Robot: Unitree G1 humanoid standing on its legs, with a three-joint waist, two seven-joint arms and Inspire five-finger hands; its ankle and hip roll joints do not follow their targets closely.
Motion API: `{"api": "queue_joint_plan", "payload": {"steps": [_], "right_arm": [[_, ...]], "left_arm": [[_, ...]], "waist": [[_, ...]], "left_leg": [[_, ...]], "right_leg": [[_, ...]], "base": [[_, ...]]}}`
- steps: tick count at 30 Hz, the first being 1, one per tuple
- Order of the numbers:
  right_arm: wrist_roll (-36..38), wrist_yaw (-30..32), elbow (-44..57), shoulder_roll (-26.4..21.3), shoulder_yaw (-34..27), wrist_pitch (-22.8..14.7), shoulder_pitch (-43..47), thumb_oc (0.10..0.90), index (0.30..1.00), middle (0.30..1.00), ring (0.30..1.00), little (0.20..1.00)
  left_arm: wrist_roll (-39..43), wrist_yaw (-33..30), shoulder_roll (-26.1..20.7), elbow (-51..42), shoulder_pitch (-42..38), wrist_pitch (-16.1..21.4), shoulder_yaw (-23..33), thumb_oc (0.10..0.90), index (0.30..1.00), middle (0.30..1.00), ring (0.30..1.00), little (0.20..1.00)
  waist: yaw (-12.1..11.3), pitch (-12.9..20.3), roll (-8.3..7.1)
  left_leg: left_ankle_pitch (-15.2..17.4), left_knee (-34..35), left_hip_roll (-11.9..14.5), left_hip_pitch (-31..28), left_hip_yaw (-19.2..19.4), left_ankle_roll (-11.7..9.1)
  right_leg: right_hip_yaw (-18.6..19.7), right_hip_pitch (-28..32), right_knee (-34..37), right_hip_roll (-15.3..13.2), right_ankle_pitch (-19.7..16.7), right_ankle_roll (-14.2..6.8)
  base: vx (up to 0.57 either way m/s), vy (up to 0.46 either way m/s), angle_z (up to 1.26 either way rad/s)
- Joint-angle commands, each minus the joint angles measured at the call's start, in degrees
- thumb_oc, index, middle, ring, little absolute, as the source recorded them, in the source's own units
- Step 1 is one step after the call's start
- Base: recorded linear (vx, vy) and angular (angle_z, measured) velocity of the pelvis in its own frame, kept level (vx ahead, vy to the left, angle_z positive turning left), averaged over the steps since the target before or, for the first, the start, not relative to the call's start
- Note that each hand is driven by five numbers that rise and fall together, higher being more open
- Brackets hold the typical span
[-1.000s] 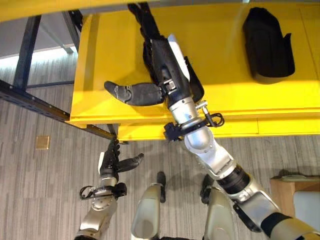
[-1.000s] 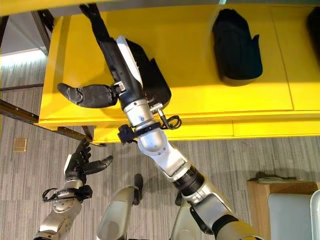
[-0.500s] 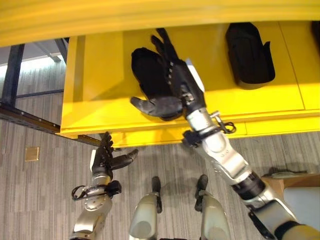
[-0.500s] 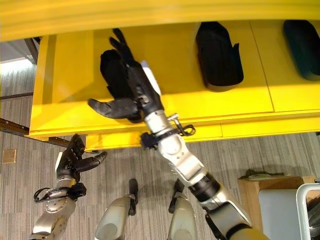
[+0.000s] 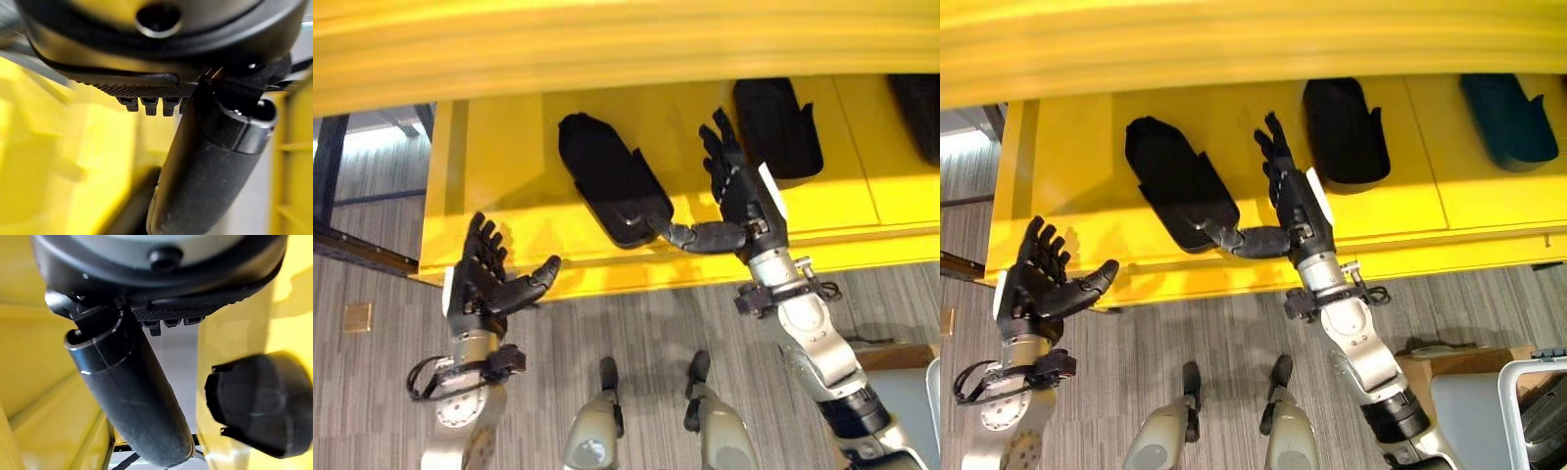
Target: Move parts from the plastic box to the shelf.
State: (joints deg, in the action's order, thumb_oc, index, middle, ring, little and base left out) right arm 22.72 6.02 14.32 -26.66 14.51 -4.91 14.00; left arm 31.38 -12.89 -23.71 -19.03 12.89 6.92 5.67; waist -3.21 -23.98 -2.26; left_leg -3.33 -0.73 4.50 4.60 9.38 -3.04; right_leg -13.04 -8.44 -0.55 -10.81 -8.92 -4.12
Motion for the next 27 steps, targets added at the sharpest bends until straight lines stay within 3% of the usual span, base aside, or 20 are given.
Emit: {"api": "queue_joint_plan", "payload": {"steps": [1,13,27], "right_arm": [[2.07,-1.66,7.56,0.45,-1.72,-6.50,2.55,0.900,1.000,1.000,1.000,1.000],[4.45,-4.91,8.27,-1.25,-2.60,-5.83,-3.41,0.900,1.000,1.000,1.000,1.000],[4.26,-4.73,7.53,-1.35,-3.38,-5.32,-4.08,0.900,1.000,1.000,1.000,1.000]], "left_arm": [[1.96,1.81,-3.32,-5.07,2.00,6.98,2.21,0.900,1.000,1.000,1.000,1.000],[2.66,0.43,-2.61,-5.43,-4.23,7.98,1.55,0.900,1.000,1.000,1.000,1.000],[-1.25,-7.37,0.68,13.85,-15.12,7.18,2.10,0.900,1.000,1.000,1.000,1.000]], "waist": [[0.70,8.81,-0.93],[2.55,10.65,-0.49],[5.41,9.72,-1.07]], "left_leg": [[-1.42,2.38,3.47,-0.50,-1.36,-2.38],[-0.91,2.46,5.33,-3.59,-0.61,-3.21],[-0.31,1.69,5.95,-4.51,1.99,-3.32]], "right_leg": [[-0.49,1.41,-1.53,-6.34,0.60,-6.93],[0.23,3.38,-2.15,-5.07,2.25,-6.55],[3.44,0.91,-4.19,-4.50,2.86,-6.41]], "base": [[0.00,0.000,0.00],[0.04,-0.018,-0.01],[0.01,0.015,-0.15]]}}
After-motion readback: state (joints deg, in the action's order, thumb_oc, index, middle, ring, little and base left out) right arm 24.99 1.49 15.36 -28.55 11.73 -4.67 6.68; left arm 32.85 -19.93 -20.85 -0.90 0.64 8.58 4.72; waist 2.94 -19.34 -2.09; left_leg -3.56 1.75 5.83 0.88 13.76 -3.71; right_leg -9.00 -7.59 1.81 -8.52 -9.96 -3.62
